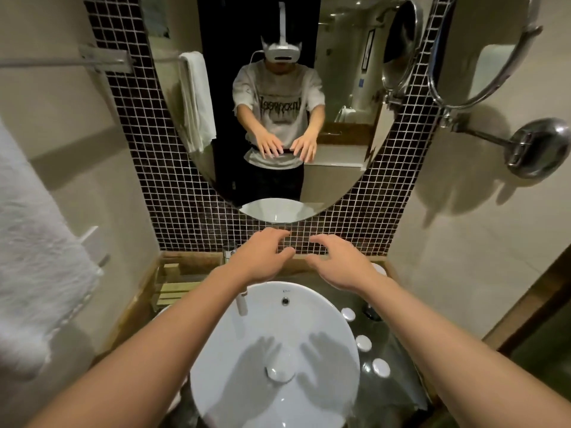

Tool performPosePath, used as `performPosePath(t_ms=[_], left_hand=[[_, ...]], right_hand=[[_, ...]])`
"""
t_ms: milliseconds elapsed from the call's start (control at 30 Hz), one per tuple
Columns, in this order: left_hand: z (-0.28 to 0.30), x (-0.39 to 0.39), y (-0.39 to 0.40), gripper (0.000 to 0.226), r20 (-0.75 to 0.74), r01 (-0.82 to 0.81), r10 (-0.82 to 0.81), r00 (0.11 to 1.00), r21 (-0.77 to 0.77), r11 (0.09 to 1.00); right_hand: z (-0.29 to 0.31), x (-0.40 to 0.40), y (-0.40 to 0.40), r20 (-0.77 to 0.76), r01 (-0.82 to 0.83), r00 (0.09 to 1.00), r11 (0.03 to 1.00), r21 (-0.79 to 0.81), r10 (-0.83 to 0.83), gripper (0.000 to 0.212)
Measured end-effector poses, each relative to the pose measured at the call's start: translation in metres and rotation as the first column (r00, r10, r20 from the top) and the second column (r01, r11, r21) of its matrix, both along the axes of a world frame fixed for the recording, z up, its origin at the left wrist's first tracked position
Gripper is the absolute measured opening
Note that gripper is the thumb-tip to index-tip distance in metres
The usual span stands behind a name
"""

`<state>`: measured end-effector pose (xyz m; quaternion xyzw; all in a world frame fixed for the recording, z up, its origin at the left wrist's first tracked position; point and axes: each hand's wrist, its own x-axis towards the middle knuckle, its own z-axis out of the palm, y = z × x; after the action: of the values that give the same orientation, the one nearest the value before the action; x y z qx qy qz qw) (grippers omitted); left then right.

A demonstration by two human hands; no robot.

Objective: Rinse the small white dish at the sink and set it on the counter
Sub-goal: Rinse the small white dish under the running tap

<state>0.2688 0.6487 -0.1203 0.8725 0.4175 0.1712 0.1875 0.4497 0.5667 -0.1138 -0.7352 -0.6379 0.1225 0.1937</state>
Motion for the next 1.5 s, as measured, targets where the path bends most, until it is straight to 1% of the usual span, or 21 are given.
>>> performPosePath(t_ms=[133, 300, 400, 467, 533, 600, 667, 767, 1033, 1167, 1300, 1400, 1500], left_hand=[[-0.017, 0.002, 0.021, 0.058, -0.039, 0.020, -0.022, 0.999, -0.050, 0.999], [-0.042, 0.002, 0.053, 0.058, -0.046, 0.020, -0.024, 0.999, -0.094, 0.995], [-0.062, 0.003, 0.072, 0.044, -0.013, 0.063, -0.065, 0.998, -0.138, 0.988], [-0.075, 0.003, 0.082, 0.034, 0.027, 0.098, -0.095, 0.995, -0.170, 0.980], [-0.091, 0.004, 0.090, 0.039, 0.043, 0.123, -0.117, 0.992, -0.192, 0.974], [-0.110, 0.006, 0.096, 0.051, -0.004, 0.107, -0.111, 0.994, -0.218, 0.970], [-0.126, 0.008, 0.100, 0.053, -0.047, 0.105, -0.121, 0.992, -0.258, 0.960], [-0.147, 0.012, 0.108, 0.051, -0.079, 0.115, -0.141, 0.987, -0.273, 0.955], [-0.214, 0.011, 0.115, 0.049, -0.160, 0.020, -0.089, 0.983, -0.389, 0.921], [-0.258, 0.005, 0.108, 0.044, -0.216, -0.036, -0.068, 0.974, -0.446, 0.894], [-0.303, 0.000, 0.099, 0.037, -0.294, -0.093, -0.076, 0.953, -0.522, 0.848], [-0.332, -0.003, 0.091, 0.033, -0.344, -0.131, -0.075, 0.936, -0.538, 0.833], [-0.354, -0.003, 0.084, 0.031, -0.396, -0.140, -0.108, 0.912, -0.549, 0.824]], right_hand=[[-0.014, -0.002, 0.023, 0.021, -0.020, 1.000, 0.999, -0.041, 0.021, 0.061], [-0.033, -0.007, 0.057, 0.056, 0.005, 0.998, 0.995, -0.104, 0.001, 0.060], [-0.050, -0.011, 0.075, 0.032, -0.002, 0.999, 0.989, -0.149, 0.007, 0.049], [-0.064, -0.013, 0.085, 0.003, -0.011, 1.000, 0.985, -0.174, 0.012, 0.048], [-0.081, -0.013, 0.093, 0.013, 0.000, 1.000, 0.980, -0.201, 0.002, 0.053], [-0.099, -0.013, 0.100, 0.028, 0.011, 1.000, 0.972, -0.234, -0.004, 0.056], [-0.119, -0.013, 0.107, 0.023, 0.005, 1.000, 0.964, -0.264, 0.001, 0.052], [-0.150, -0.010, 0.119, 0.001, 0.003, 1.000, 0.953, -0.301, -0.002, 0.044], [-0.225, -0.006, 0.133, -0.049, -0.046, 0.998, 0.904, -0.426, 0.027, 0.040], [-0.265, 0.000, 0.126, -0.028, -0.046, 0.999, 0.858, -0.512, 0.037, 0.040], [-0.304, 0.001, 0.116, 0.001, -0.042, 0.999, 0.823, -0.567, 0.052, 0.040], [-0.326, 0.000, 0.112, 0.012, -0.040, 0.998, 0.802, -0.596, 0.058, 0.039], [-0.345, -0.001, 0.111, 0.021, -0.049, 0.997, 0.804, -0.593, 0.077, 0.037]])
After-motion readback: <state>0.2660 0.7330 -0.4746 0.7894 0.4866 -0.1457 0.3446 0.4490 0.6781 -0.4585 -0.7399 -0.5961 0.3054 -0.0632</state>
